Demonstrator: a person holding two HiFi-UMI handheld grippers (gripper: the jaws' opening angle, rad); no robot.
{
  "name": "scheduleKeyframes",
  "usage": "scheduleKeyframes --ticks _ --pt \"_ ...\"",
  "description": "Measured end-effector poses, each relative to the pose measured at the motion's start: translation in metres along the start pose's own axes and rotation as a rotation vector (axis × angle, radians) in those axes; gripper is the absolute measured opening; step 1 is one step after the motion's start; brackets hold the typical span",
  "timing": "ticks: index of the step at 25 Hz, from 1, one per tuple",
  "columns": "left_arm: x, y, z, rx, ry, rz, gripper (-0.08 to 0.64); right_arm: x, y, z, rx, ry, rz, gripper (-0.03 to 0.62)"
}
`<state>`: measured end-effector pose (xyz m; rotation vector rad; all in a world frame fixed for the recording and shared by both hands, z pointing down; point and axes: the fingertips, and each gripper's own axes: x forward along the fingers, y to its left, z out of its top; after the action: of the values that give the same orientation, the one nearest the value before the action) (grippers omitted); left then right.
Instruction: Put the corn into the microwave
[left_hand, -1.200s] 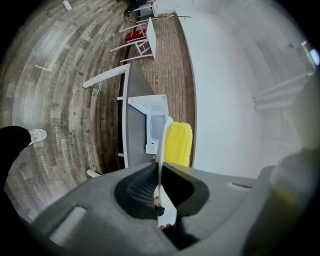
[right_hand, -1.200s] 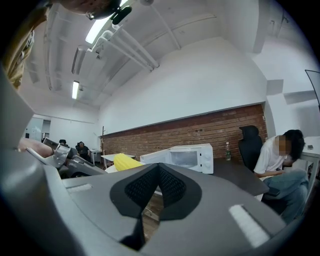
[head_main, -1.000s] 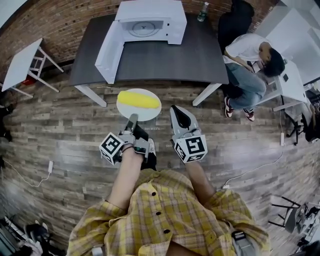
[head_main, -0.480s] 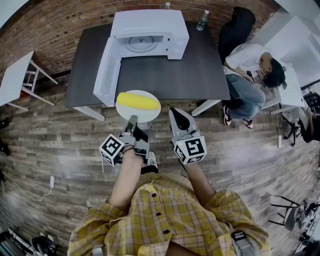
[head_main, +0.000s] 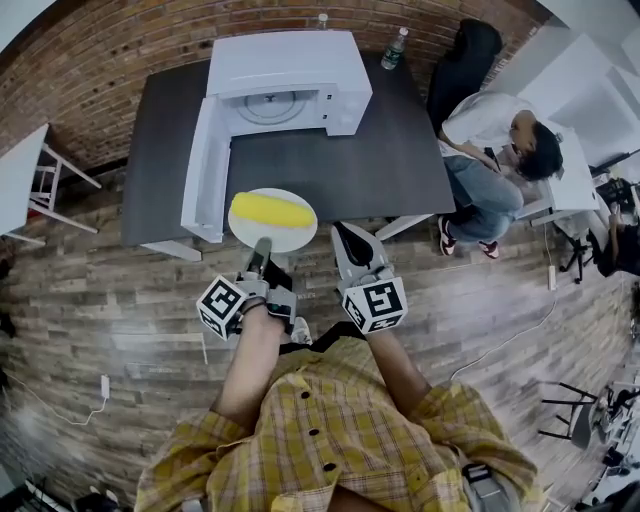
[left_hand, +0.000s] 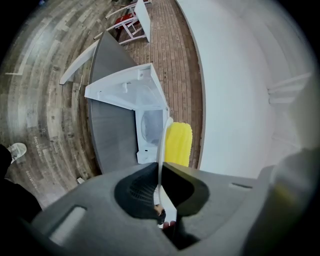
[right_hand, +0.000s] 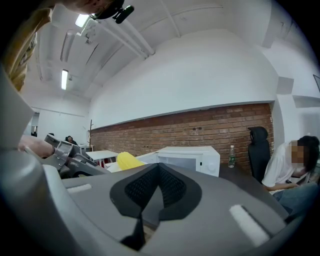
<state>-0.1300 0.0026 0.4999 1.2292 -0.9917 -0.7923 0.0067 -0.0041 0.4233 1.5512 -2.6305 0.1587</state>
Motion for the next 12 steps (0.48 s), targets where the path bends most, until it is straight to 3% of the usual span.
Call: scheduleKeyframes --ticks 12 --pt "0.047 0.002 0.011 -0.005 -0.017 0.01 0.02 0.041 -0.032 0.001 0.005 -0.004 -0.003 0.003"
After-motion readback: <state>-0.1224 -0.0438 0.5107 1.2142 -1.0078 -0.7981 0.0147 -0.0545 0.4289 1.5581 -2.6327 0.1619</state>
